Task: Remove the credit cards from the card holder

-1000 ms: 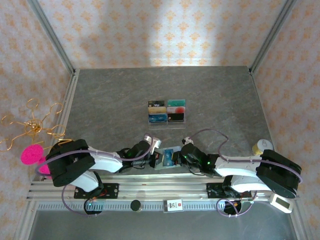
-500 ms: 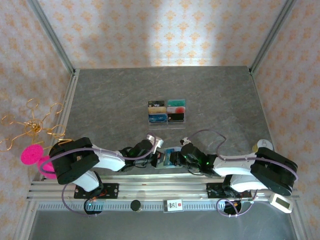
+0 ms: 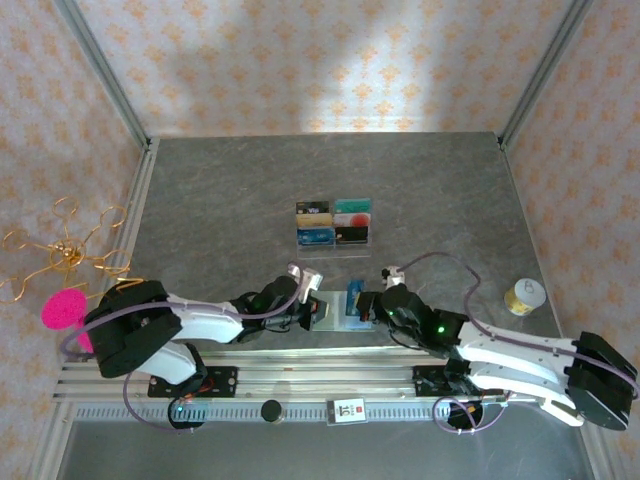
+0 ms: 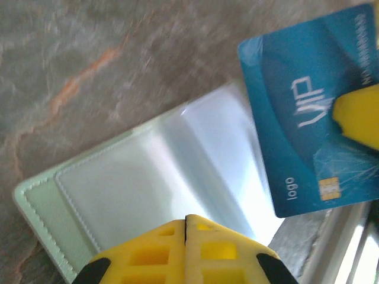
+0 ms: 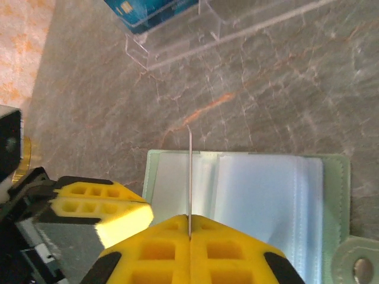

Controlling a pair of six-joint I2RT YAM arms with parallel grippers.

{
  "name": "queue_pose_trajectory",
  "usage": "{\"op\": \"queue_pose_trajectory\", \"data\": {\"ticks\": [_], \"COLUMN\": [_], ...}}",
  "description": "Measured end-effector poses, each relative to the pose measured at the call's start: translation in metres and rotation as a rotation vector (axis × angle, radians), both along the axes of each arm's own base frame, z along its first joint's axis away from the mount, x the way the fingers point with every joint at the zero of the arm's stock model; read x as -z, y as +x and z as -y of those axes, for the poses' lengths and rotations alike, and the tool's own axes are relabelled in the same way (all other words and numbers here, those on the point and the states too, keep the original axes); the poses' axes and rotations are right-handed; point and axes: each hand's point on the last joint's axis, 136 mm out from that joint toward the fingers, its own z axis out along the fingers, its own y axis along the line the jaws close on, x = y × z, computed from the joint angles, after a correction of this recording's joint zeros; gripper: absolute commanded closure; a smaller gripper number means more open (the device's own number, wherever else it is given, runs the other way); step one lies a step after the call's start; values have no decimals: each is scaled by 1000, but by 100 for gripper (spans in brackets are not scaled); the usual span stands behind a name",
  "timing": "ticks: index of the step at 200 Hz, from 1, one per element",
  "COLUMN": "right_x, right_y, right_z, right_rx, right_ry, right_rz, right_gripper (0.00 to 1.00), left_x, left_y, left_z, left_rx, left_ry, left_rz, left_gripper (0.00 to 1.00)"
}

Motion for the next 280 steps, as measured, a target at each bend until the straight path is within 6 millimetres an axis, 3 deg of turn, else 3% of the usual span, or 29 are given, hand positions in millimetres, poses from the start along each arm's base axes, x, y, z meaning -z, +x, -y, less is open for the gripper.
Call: {"op": "queue_pose_trajectory", "data": {"ticks": [21,41,60,84,119,146,174,225,280], "right_x": [-18,-41,-62,-85,-135,-171,-199,-234,-242], "right_y": [5,11,16,23,32,38,43,46,44], "right_z": [0,-5,-13,-18,-27,-36,-44,-61,-76], "right_rx": [-7,-16,-26,-15,12,23,33,9,-39], "right_ry": [-12,5,44,107,268,375,468,581,617], "right_rz": [57,119,181,259,392,462,516,558,558], "right_gripper": [100,100,100,100,100,100,100,100,100], "left_x": [-40,-98,-151,-190,-202,-198,-209,-233,-247], "left_y": [10,22,30,35,30,26,26,21,18], "left_z": [2,1,-12,-31,-46,-52,-52,-57,-60], "left_rx": [-23,-68,-126,-193,-240,-258,-261,-251,-240], "left_ry": [-85,-196,-305,-418,-552,-641,-735,-869,-935], "left_rz": [74,181,284,343,362,350,357,396,421], "left_gripper": [95,82,73,65,57,56,56,56,60]}}
